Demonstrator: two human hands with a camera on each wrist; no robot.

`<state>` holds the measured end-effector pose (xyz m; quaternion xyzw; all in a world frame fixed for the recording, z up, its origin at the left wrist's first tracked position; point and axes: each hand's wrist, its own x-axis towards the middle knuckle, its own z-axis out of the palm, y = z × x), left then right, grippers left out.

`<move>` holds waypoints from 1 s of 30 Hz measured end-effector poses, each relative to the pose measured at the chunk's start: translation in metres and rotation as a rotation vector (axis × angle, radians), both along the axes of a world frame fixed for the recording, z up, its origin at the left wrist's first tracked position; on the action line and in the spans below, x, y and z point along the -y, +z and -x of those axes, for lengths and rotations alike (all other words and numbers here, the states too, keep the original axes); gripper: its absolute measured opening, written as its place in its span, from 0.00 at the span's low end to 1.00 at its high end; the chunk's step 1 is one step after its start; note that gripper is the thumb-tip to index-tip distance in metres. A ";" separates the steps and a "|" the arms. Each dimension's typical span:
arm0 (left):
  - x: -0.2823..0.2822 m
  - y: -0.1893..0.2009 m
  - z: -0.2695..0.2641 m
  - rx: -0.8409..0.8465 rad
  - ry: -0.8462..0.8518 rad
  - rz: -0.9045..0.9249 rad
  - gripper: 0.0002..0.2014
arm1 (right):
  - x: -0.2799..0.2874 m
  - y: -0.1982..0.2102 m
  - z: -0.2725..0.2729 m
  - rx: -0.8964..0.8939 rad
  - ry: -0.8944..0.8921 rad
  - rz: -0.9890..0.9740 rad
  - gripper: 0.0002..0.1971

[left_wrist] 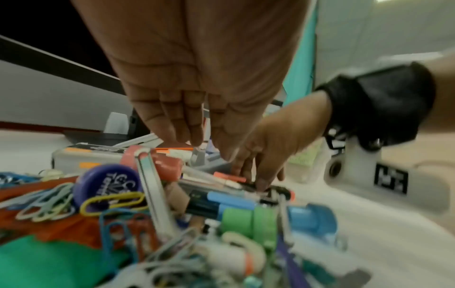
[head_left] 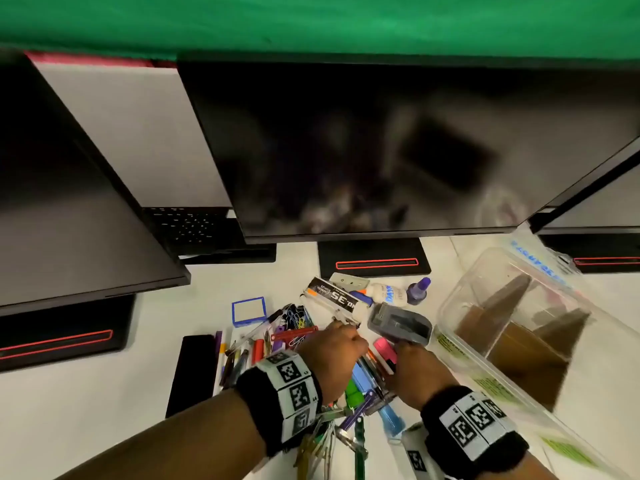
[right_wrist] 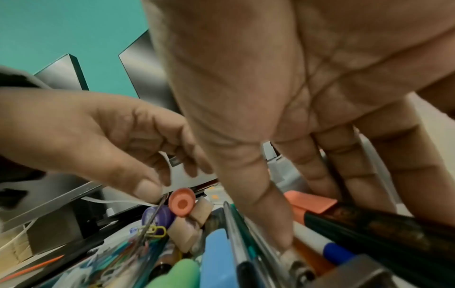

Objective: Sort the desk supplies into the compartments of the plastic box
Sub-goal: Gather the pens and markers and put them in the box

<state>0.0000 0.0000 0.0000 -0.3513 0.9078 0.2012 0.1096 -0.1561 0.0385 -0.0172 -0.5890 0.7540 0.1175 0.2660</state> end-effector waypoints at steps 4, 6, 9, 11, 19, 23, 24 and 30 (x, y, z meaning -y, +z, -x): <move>0.010 -0.017 0.008 0.095 -0.117 0.167 0.21 | 0.004 0.008 -0.001 0.022 0.070 -0.014 0.16; 0.012 -0.025 0.012 0.123 -0.154 0.222 0.20 | 0.006 0.009 -0.002 0.017 0.133 0.001 0.15; 0.015 -0.030 0.014 0.155 -0.190 0.272 0.21 | 0.008 0.010 -0.004 -0.025 0.196 -0.028 0.16; 0.020 -0.032 0.017 0.164 -0.206 0.325 0.20 | 0.012 0.010 -0.005 -0.044 0.217 -0.032 0.14; 0.006 -0.046 0.029 0.322 -0.272 0.527 0.17 | 0.000 -0.015 -0.011 -0.123 0.301 0.035 0.13; -0.011 -0.044 0.029 0.335 -0.255 0.595 0.18 | -0.012 -0.017 -0.014 -0.140 0.311 0.091 0.15; -0.015 -0.045 0.028 0.325 -0.246 0.598 0.18 | -0.013 -0.018 -0.012 -0.143 0.297 0.092 0.14; -0.029 -0.041 0.034 0.270 -0.130 0.504 0.17 | -0.023 -0.018 -0.007 -0.166 0.255 0.115 0.07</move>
